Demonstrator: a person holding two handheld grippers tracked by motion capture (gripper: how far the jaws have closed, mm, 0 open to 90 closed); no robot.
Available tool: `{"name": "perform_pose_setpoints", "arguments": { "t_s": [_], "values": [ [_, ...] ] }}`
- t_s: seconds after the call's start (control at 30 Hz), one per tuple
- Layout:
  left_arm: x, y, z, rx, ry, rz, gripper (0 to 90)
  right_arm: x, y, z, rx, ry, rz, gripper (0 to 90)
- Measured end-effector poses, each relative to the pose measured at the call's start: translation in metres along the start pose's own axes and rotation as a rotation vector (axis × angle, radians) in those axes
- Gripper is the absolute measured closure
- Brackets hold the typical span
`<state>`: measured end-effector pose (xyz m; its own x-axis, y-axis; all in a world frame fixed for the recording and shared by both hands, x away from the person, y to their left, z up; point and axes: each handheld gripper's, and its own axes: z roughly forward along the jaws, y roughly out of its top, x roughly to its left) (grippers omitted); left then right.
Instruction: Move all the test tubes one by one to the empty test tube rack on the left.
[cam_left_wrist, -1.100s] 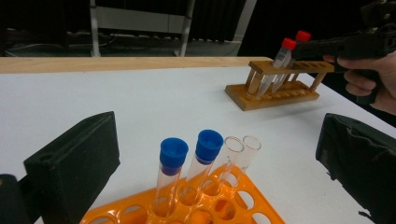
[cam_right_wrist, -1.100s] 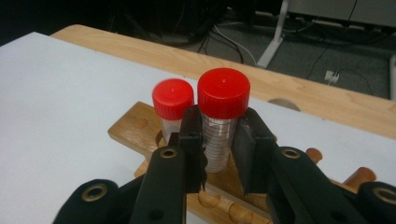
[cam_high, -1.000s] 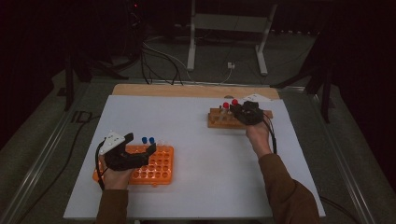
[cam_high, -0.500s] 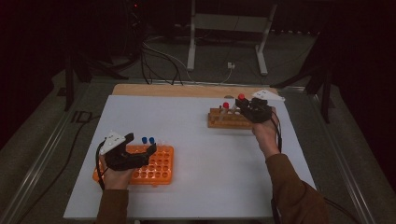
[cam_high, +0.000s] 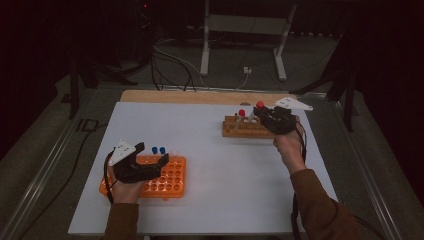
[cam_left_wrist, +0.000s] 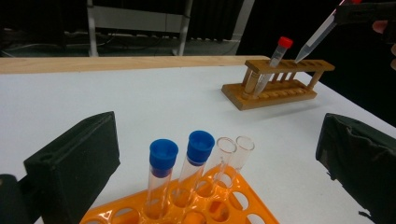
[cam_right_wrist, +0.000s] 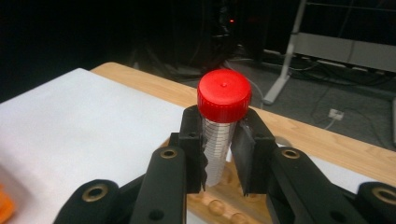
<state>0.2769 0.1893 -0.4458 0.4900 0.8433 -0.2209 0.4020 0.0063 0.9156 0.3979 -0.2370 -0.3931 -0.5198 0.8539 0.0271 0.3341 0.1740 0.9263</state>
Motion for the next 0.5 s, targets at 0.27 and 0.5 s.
{"name": "perform_pose_setpoints", "arguments": {
  "t_s": [0.27,0.5],
  "values": [
    [-0.005,0.002,0.0,-0.001,0.005,0.014,0.5,0.014,0.0,-0.006,0.002,0.065,-0.005,74.4],
    [-0.011,0.004,0.001,-0.002,0.012,0.044,0.5,0.027,-0.003,-0.008,0.017,0.108,-0.026,74.4]
  ]
}}
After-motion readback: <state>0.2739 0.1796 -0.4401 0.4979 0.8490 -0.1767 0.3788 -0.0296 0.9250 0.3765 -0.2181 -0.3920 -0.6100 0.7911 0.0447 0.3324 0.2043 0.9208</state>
